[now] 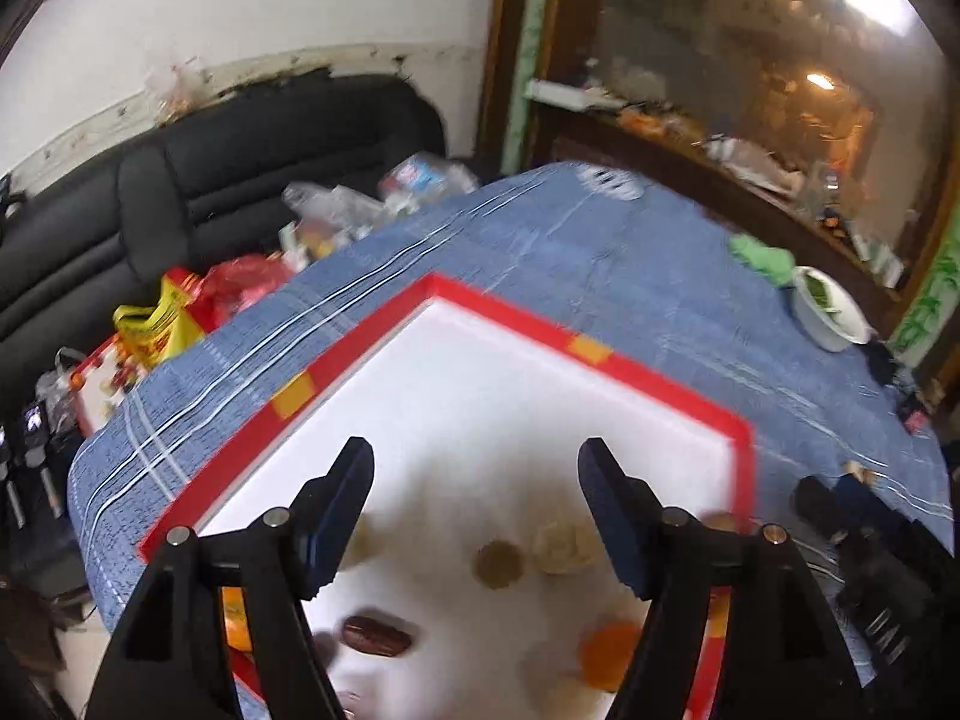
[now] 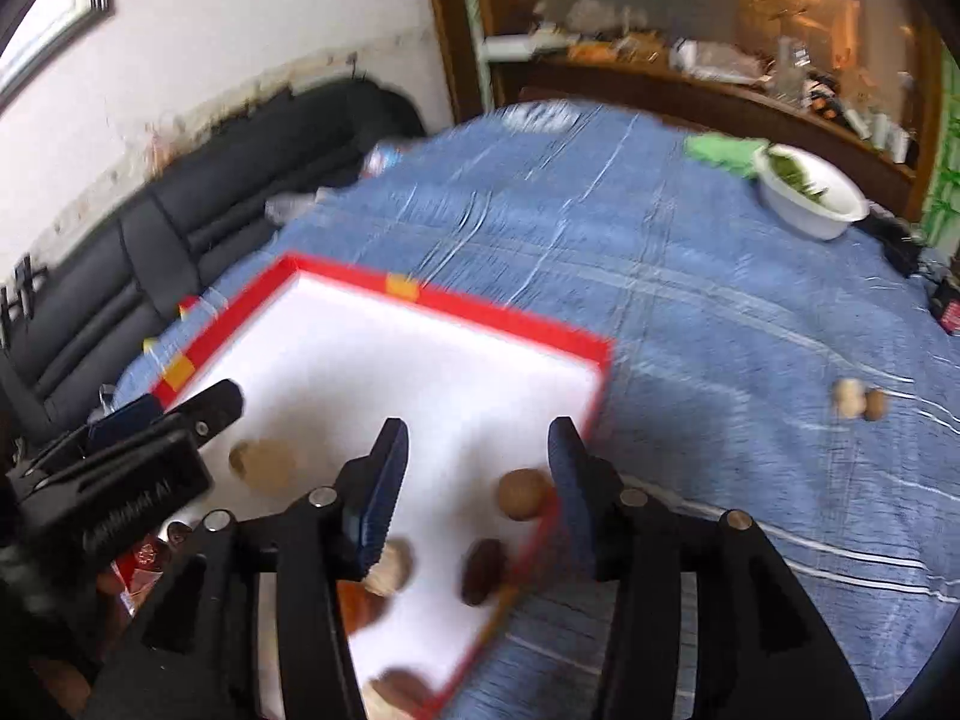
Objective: Organize fruits
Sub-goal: 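Open both tools to drop the kiwi and the beige ball into the tray, then move both open tools back toward the beige cube and kiwi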
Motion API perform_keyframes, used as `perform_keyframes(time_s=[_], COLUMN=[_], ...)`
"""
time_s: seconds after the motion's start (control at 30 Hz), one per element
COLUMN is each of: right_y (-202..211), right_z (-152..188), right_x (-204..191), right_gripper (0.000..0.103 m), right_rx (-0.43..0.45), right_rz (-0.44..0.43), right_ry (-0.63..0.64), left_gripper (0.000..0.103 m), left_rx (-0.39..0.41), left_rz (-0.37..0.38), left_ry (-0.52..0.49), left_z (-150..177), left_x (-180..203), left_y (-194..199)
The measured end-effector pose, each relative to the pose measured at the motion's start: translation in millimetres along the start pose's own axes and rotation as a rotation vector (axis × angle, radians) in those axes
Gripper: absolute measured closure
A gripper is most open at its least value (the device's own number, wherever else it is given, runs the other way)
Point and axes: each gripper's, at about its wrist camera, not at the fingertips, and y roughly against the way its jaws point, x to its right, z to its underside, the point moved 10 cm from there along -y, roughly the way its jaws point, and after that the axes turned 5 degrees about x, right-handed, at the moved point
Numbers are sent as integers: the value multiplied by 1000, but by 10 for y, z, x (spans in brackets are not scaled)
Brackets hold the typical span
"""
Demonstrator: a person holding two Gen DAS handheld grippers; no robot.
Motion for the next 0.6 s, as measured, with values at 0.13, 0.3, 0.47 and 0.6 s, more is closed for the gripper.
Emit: perform_keyframes(time_s=[0.13, 0.3, 0.47, 0.6], right_y=[391, 478, 225, 61], right_z=[-104, 54, 300, 237], right_x=[617, 1827, 2432, 2397], right_gripper=[53, 53, 66, 66], right_rx=[90, 67, -45, -71], right_rz=[79, 274, 342, 308], right_ry=[-71, -217, -242, -183], left_gripper=[33, 33, 33, 33], left_rx=[8, -12, -43, -61], left_rz=[92, 181, 228, 243], left_ry=[-64, -168, -215, -234], left_z=[24, 144, 240, 281], left_x=[510, 1123, 1495, 1638], left_y=[101, 124, 49, -15])
